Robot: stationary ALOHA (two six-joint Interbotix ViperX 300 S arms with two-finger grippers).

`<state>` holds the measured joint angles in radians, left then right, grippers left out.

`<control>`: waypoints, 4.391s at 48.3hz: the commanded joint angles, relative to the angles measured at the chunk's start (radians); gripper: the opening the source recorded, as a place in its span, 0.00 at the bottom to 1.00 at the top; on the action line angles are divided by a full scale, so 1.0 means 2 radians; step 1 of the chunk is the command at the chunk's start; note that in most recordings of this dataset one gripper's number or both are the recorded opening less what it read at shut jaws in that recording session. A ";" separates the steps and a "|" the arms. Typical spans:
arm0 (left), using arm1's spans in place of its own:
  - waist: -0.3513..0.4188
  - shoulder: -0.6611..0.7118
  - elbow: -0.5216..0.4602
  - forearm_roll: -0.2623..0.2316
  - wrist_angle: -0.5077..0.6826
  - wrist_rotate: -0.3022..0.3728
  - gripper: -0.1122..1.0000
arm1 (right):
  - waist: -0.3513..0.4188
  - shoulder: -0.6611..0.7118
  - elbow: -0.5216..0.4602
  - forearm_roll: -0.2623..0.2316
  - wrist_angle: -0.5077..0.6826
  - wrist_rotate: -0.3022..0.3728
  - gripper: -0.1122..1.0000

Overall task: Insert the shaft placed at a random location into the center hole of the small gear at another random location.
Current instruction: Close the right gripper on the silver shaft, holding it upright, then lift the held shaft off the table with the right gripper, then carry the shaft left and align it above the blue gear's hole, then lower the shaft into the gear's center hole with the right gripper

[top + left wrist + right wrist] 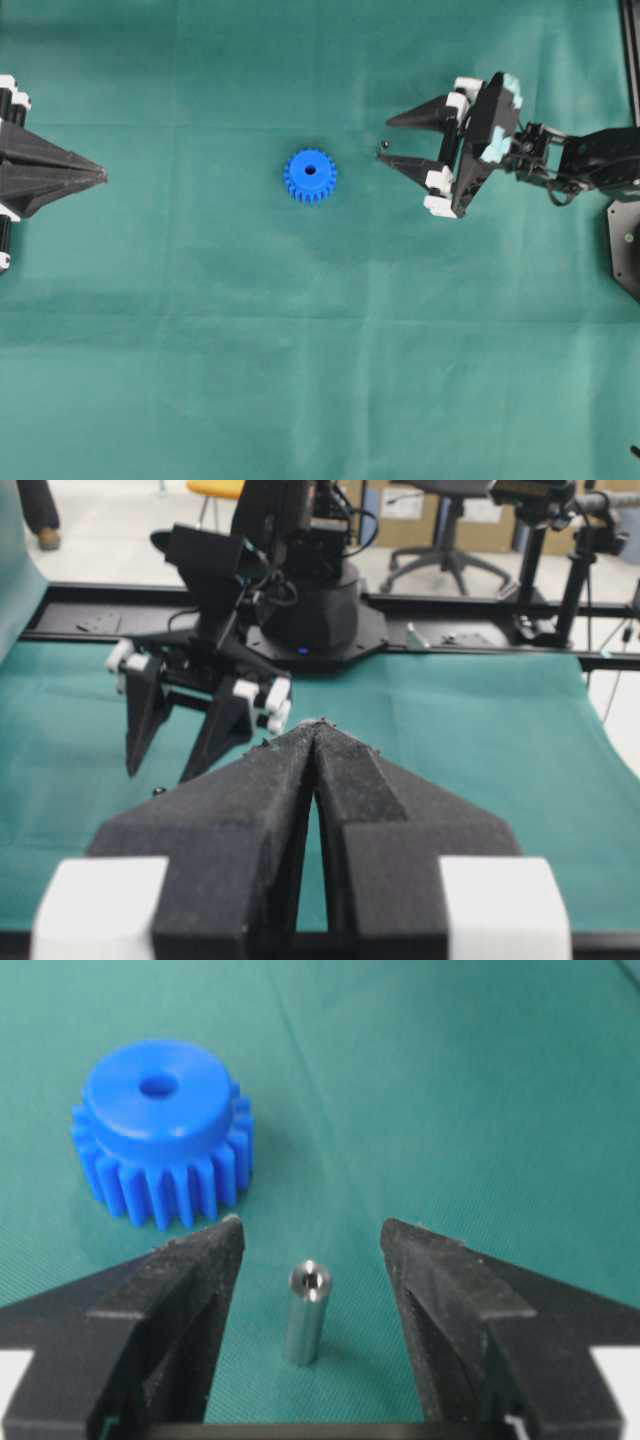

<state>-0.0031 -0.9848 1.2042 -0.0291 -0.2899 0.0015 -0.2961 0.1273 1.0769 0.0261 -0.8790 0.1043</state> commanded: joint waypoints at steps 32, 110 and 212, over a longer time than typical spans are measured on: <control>-0.001 -0.004 -0.002 -0.002 -0.002 -0.002 0.09 | -0.002 0.028 -0.015 -0.002 -0.028 0.012 0.41; -0.001 -0.010 -0.002 -0.003 0.007 -0.004 0.09 | 0.040 -0.076 -0.097 -0.022 0.128 0.003 0.25; -0.001 -0.011 -0.002 -0.003 0.005 -0.004 0.09 | 0.055 0.056 -0.191 -0.027 0.163 0.006 0.25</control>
<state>-0.0031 -1.0094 1.2103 -0.0337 -0.2730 -0.0077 -0.1856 0.2531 0.7148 -0.0291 -0.5476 0.1150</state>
